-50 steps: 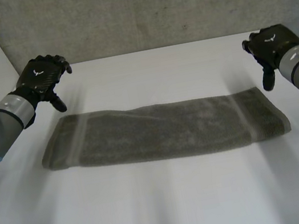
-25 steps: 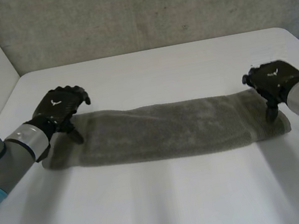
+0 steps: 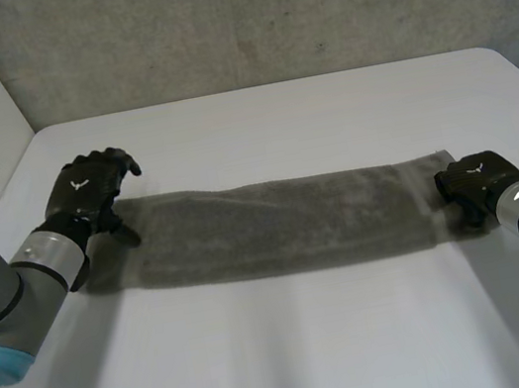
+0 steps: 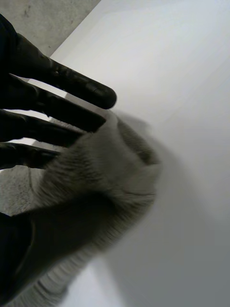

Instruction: Fold the towel.

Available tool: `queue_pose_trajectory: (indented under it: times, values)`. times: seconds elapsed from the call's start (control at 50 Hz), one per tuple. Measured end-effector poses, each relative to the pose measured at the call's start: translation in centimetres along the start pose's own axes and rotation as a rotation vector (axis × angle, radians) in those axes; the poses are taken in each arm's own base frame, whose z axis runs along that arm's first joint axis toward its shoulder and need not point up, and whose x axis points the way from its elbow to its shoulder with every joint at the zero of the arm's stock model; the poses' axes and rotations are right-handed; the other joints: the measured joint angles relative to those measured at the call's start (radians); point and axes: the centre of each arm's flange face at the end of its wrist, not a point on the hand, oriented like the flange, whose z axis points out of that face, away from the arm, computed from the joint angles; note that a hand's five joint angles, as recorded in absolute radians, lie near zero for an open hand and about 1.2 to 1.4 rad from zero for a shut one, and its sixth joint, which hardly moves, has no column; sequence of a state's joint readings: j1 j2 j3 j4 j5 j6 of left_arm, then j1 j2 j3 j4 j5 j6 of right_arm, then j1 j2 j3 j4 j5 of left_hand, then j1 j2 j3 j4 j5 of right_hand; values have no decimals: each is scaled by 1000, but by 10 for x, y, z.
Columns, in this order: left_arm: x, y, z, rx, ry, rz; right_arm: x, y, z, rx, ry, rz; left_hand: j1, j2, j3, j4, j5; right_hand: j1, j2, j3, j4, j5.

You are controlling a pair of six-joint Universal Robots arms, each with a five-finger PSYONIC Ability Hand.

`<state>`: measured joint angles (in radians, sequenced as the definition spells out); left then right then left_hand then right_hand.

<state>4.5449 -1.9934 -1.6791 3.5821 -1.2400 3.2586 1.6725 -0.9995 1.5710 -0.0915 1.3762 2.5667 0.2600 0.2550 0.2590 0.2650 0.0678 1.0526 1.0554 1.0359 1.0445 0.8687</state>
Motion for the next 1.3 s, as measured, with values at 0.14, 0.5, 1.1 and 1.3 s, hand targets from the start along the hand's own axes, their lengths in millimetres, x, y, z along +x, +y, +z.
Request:
queue_pose_trajectory:
  times: [0.14, 0.5, 1.1, 1.3]
  values:
    - [-4, -5, 0, 31, -13, -23, 16, 6, 5, -16, 34, -10, 0, 0, 0, 0, 0, 257, 262, 263, 288, 282]
    - [-2, -6, 0, 38, -9, -19, 138, -7, 0, -33, 312, -226, -2, -2, 0, -3, 0, 260, 262, 263, 289, 282]
    - [2, -5, -1, 36, 3, -18, -261, -149, -48, 480, -164, -587, -2, -2, 0, -3, 0, -809, -813, -790, -789, -809]
    - [2, -2, 0, 32, 6, -18, -182, -159, -28, 360, -40, -465, -2, -2, 0, -3, 0, -820, -813, -792, -789, -809]
